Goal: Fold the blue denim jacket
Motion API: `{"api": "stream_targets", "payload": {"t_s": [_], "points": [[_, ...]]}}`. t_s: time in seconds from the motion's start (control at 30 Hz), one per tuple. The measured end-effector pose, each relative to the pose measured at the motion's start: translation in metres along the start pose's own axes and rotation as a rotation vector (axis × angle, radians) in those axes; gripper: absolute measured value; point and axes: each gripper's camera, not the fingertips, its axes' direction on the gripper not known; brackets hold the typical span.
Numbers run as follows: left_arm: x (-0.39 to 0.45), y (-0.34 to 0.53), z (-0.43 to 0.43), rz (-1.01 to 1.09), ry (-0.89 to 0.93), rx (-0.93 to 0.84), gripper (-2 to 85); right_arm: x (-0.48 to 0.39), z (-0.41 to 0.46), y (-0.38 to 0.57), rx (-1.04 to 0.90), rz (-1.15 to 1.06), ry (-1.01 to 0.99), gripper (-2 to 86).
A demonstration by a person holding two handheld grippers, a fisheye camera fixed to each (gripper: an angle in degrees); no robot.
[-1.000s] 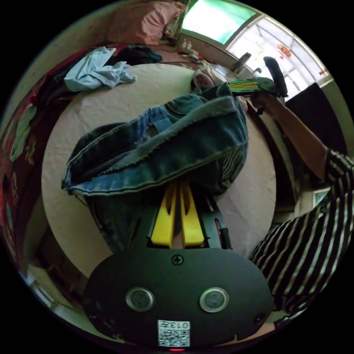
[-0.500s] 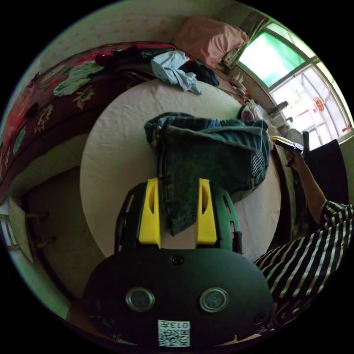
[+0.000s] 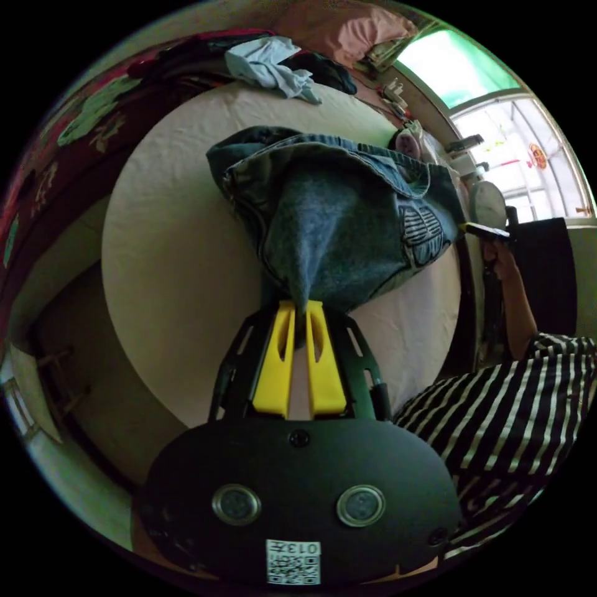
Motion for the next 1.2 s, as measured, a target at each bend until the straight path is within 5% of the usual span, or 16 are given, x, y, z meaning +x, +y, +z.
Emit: {"api": "stream_targets", "payload": {"t_s": [0.23, 0.33, 0.4, 0.5, 0.7, 0.87, 1.2], "points": [[0.008, 0.012, -0.017, -0.056, 0.038, -0.007, 3.9, -0.03, 0.02, -0.014, -0.036, -0.072, 0.231, 4.5], [0.042, 0.025, -0.059, 0.057, -0.072, 0.113, 3.5, -0.079, -0.011, -0.011, 0.147, -0.236, 0.382, 4.6], [0.072, 0.01, -0.064, 0.149, -0.13, 0.125, 4.4, -0.121, -0.008, -0.022, 0.213, -0.398, 0.277, 5.1], [0.116, -0.021, -0.06, 0.234, -0.31, 0.174, 7.2, -0.187, 0.033, -0.055, 0.137, -0.614, 0.153, 8.5], [0.144, -0.045, -0.056, 0.243, -0.641, 0.179, 10.5, -0.277, 0.1, -0.078, 0.141, -0.96, 0.387, 9.5], [0.122, -0.065, -0.057, 0.183, -0.444, 0.121, 10.6, -0.286, 0.117, -0.107, 0.079, -0.968, 0.382, 3.6], [0.148, -0.107, -0.097, 0.374, -0.435, 0.072, 6.6, -0.279, 0.099, -0.195, 0.057, -0.728, 0.262, 3.0]]}}
